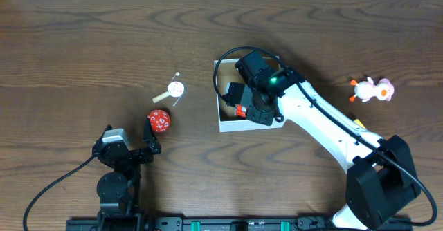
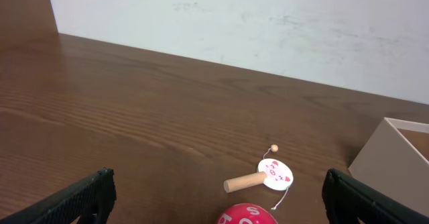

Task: Pack container
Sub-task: 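Carry the fire truck left and lower it into the white box, then open the right gripper to release the truck inside the box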

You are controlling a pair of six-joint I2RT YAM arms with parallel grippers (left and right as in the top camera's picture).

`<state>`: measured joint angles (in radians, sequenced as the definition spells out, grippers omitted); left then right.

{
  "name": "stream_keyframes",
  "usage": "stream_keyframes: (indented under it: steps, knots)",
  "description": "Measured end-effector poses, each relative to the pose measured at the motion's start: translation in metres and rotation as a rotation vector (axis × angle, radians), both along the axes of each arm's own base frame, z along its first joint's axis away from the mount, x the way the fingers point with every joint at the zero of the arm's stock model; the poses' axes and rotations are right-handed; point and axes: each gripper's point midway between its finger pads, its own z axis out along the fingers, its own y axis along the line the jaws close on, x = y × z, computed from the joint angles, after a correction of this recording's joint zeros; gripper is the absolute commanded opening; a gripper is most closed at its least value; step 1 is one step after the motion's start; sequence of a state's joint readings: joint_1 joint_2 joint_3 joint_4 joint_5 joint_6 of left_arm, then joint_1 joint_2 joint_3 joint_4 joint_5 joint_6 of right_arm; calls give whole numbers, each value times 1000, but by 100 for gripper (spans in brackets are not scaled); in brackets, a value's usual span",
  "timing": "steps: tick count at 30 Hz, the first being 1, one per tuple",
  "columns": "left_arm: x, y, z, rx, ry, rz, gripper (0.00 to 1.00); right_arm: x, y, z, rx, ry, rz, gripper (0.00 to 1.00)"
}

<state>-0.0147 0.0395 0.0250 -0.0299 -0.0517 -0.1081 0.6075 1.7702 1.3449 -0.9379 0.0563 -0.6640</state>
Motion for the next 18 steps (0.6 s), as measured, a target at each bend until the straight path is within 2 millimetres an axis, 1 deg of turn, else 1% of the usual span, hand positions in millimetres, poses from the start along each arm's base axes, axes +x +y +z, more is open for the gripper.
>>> stream_keyframes:
  steps: [8,14,18]
  knots:
    - [0,0,0,0,0,0,98,-2,1,0,8,6,-58,24]
    - [0,0,0,0,0,0,98,-13,10,-1,-1,21,-35,25]
    - [0,0,0,0,0,0,98,-17,15,-1,-3,20,-18,25]
